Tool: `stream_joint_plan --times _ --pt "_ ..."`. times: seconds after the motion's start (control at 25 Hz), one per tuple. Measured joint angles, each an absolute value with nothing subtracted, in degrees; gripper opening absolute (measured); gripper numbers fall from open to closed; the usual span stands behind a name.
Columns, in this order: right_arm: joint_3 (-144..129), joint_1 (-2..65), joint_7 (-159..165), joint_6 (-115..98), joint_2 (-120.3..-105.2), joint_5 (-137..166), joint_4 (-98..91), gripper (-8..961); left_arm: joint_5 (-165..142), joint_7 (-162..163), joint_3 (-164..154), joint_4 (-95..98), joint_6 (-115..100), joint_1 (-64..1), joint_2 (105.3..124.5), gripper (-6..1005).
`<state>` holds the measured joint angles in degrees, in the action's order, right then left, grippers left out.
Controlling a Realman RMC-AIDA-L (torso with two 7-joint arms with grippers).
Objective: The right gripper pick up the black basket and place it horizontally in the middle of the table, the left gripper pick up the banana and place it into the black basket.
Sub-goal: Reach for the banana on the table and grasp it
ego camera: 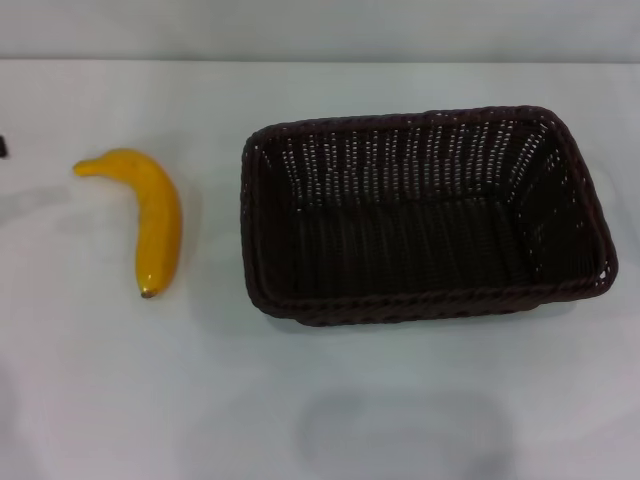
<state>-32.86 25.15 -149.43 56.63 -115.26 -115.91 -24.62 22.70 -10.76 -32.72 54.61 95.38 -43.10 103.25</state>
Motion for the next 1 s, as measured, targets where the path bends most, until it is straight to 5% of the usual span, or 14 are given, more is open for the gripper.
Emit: stream_joint_plan --times 0.16,0.44,1.0 --pt "-32.6 24.7 -150.0 57.5 -115.27 -116.8 -23.8 769 21.2 -11.3 -38.8 51.9 92.8 -46.2 104.9 862" --pt "-32.5 23.5 -150.0 60.4 -115.31 -118.3 -22.4 874 21.3 -12.2 -44.9 48.2 88.2 -50.0 107.74 863" --pt "-32.6 22.9 -149.7 60.7 -115.31 -118.4 -21.5 874 20.7 -12.1 -46.5 40.9 86.9 -55.3 111.04 863"
